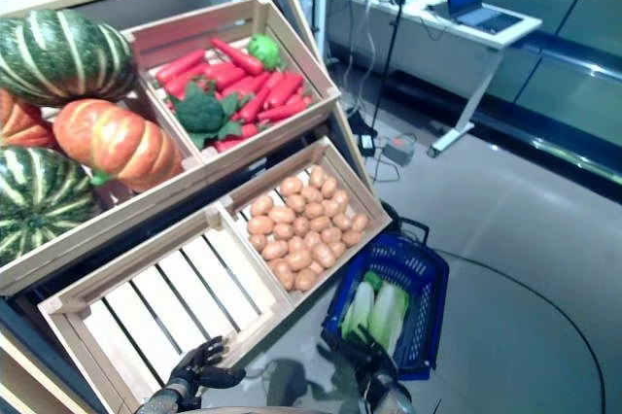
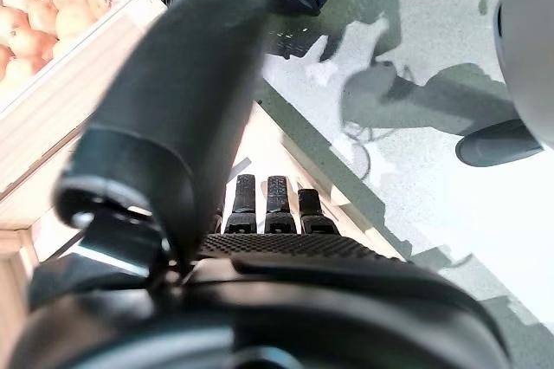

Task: Put vegetables into the basket

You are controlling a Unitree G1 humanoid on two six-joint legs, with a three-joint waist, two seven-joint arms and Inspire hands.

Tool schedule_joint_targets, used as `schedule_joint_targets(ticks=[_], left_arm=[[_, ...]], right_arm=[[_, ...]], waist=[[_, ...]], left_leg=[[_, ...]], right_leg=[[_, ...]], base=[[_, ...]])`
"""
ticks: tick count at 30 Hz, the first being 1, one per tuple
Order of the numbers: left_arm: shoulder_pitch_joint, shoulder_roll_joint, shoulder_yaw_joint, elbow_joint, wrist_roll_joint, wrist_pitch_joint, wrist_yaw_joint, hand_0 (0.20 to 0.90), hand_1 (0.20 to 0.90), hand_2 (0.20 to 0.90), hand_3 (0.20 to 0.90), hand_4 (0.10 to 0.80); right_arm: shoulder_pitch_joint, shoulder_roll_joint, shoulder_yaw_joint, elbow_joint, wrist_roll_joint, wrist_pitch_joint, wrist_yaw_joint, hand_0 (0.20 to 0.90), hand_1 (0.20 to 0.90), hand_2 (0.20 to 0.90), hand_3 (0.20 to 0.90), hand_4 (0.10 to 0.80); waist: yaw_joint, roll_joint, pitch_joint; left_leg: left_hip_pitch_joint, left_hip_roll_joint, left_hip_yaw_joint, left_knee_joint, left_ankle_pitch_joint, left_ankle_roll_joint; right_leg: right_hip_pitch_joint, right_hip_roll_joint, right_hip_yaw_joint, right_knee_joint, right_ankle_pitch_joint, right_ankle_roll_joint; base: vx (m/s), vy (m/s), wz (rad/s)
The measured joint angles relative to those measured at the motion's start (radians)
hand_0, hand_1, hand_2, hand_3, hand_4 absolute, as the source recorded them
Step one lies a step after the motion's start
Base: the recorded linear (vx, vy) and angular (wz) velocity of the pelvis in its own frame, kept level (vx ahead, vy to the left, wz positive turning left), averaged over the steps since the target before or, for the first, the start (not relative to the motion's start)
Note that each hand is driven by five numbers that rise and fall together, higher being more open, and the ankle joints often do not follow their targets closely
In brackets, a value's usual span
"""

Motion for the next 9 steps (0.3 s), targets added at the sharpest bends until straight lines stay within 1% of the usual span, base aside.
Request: schedule_joint_targets(ticks=[2,5,9], left_arm=[[0.001,0.000,-0.016,0.003,0.038,-0.006,0.001,0.900,0.900,0.900,0.900,0.800],[0.000,0.000,-0.042,0.003,0.048,-0.014,0.002,0.900,0.900,0.900,0.900,0.800],[0.000,-0.002,-0.051,0.002,0.047,-0.019,0.007,0.900,0.900,0.900,0.900,0.800]], right_arm=[[-0.007,-0.005,0.000,0.017,0.002,0.013,0.014,0.900,0.900,0.900,0.900,0.800],[-0.009,-0.016,0.001,0.023,-0.027,0.022,0.022,0.900,0.900,0.900,0.900,0.800],[-0.009,-0.029,0.003,0.023,-0.029,0.031,0.030,0.900,0.900,0.900,0.900,0.800]], waist=[[0.001,0.004,-0.007],[0.001,0.015,-0.009],[0.001,0.026,-0.008]], left_leg=[[-0.001,-0.001,-0.003,0.000,0.002,0.002],[-0.001,-0.002,-0.010,0.000,0.004,0.003],[-0.003,-0.001,-0.011,0.000,0.007,0.002]], right_leg=[[0.002,-0.001,0.001,0.000,0.001,0.001],[0.004,-0.002,0.002,0.000,0.002,0.000],[0.004,-0.001,0.001,0.000,0.003,0.000]], base=[[0.001,0.029,0.04],[-0.024,0.042,0.05],[-0.005,0.008,0.01]])
